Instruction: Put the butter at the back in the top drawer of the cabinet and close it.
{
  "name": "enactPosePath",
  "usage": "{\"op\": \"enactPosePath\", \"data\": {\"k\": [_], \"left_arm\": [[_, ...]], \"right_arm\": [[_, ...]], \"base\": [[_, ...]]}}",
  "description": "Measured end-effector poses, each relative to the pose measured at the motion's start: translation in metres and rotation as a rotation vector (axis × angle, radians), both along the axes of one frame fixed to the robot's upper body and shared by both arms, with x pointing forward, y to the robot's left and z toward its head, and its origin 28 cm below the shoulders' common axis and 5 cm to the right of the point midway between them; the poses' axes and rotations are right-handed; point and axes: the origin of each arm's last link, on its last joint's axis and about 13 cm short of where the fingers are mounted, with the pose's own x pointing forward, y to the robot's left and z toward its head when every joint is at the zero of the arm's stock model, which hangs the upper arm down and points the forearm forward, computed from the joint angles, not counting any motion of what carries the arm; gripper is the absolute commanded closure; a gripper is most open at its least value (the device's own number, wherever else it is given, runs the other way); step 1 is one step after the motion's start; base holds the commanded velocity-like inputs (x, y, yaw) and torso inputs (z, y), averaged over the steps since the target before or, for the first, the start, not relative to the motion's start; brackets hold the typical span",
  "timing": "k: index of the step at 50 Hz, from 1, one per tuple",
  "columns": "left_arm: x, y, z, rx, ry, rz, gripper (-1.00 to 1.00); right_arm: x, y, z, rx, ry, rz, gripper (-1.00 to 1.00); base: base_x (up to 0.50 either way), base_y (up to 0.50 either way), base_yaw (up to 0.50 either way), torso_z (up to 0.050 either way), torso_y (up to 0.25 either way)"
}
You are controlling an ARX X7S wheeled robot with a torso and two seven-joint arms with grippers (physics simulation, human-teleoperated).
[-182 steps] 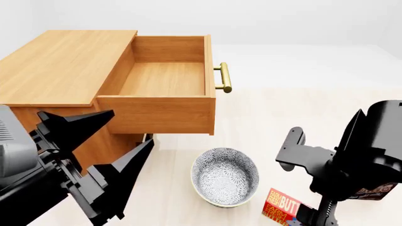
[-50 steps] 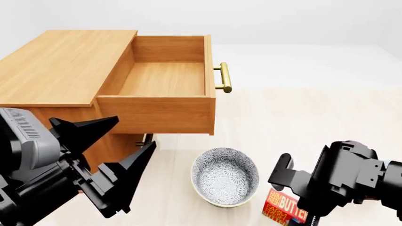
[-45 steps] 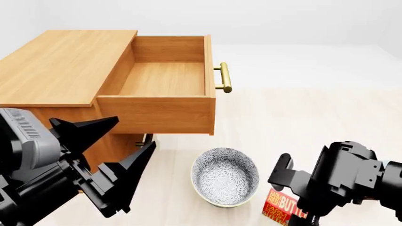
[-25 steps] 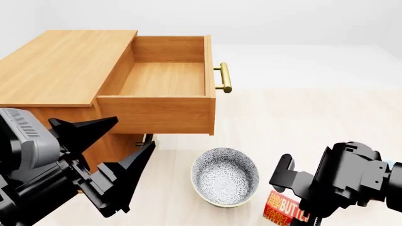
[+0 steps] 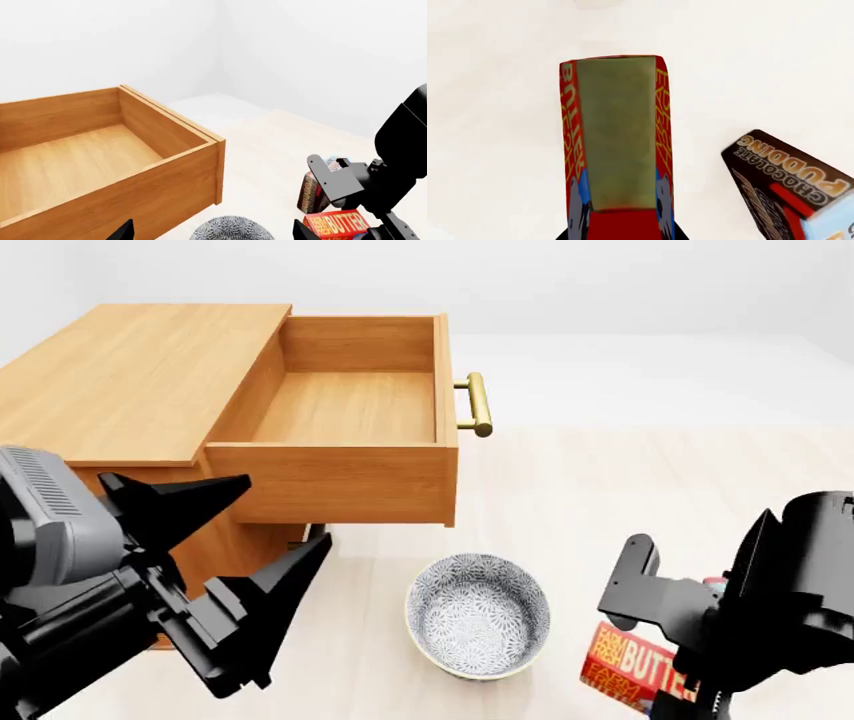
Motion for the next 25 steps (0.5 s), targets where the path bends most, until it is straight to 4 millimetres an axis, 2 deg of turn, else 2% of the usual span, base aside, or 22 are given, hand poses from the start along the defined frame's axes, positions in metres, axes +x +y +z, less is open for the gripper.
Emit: {"op": "enactPosePath", "data": {"k": [13, 25], "left_arm": [[0.017, 0.003, 0.029, 0.069, 0.019, -0.13, -1.0], [0.043, 0.002, 0.054, 0.187, 0.082, -0.323, -1.0]], "right_arm": [[-0.011, 0.014, 0.059, -0.032, -0.07, 0.066, 1.0], [-0.011, 0.031, 0.094, -0.064, -0.098, 0.135, 1.0]], "base": [[0.0, 0.0, 0.0, 0.0, 0.001], [0.0, 0.0, 0.0, 0.001, 0.001]]}}
